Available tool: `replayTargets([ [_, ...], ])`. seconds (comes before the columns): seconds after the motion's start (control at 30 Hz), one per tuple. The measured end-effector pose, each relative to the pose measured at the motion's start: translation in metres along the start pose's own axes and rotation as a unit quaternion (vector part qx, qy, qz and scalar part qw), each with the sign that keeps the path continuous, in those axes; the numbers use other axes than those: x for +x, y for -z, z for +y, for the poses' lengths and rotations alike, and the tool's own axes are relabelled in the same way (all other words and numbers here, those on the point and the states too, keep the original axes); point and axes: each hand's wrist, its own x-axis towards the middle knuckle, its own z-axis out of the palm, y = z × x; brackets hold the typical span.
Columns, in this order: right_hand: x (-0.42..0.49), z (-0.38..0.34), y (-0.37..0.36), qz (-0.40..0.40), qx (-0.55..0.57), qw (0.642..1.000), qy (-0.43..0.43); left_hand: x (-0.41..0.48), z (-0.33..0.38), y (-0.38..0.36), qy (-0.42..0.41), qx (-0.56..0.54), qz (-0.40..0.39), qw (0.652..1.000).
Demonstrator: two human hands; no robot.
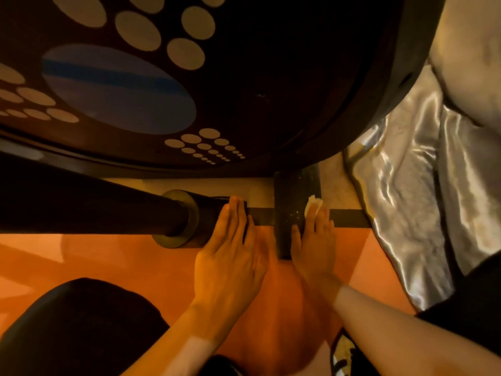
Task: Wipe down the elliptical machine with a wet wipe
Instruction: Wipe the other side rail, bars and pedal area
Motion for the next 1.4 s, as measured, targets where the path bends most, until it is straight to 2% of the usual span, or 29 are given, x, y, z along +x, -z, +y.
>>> replayTargets([
  [0.17,0.084,-0.015,0.01,-0.014,0.001,1.0,-0.013,0.003,-0.001,-0.003,0.002,0.064,0.005,0.998],
  [0.23,0.085,-0.013,0.013,-0.004,0.005,1.0,-0.018,0.004,-0.001,-0.003,0.004,0.08,-0.008,0.997],
  [0.33,0.042,-0.01,0.009,0.022,0.017,0.999,0.017,0.006,0.001,-0.003,0.015,0.073,-0.016,0.997],
  [0.43,0.005,-0.007,0.003,0.003,0.045,0.999,0.02,0.008,0.002,-0.003,0.02,0.072,-0.027,0.997],
  [0.53,0.034,-0.016,0.003,0.012,0.11,0.994,-0.015,0.008,0.002,-0.003,0.025,0.079,-0.034,0.996],
  [0.73,0.103,-0.022,0.01,0.001,0.138,0.99,-0.023,0.006,0.0,-0.003,0.018,0.081,-0.021,0.996],
  [0.8,0.091,-0.018,0.009,0.012,0.149,0.989,-0.017,0.008,0.001,-0.002,0.019,0.071,-0.019,0.997],
  [0.93,0.025,-0.001,0.0,0.038,0.118,0.991,0.047,0.01,0.005,-0.001,0.028,0.052,-0.032,0.998],
  [1.13,-0.029,0.012,-0.007,0.037,0.21,0.977,0.014,0.012,0.007,-0.001,0.025,0.068,-0.041,0.997],
  [1.2,-0.044,0.017,-0.013,0.047,0.189,0.981,-0.005,0.012,0.006,-0.002,0.027,0.065,-0.051,0.996],
  [1.27,-0.06,0.02,-0.019,0.066,0.127,0.99,0.016,0.014,0.007,-0.003,0.025,0.07,-0.054,0.996],
  [1.33,-0.063,0.019,-0.025,0.058,0.073,0.995,0.043,0.015,0.007,-0.002,0.025,0.09,-0.054,0.994],
  [1.4,-0.041,0.013,-0.021,0.04,0.072,0.996,0.03,0.015,0.007,-0.003,0.026,0.093,-0.047,0.994],
])
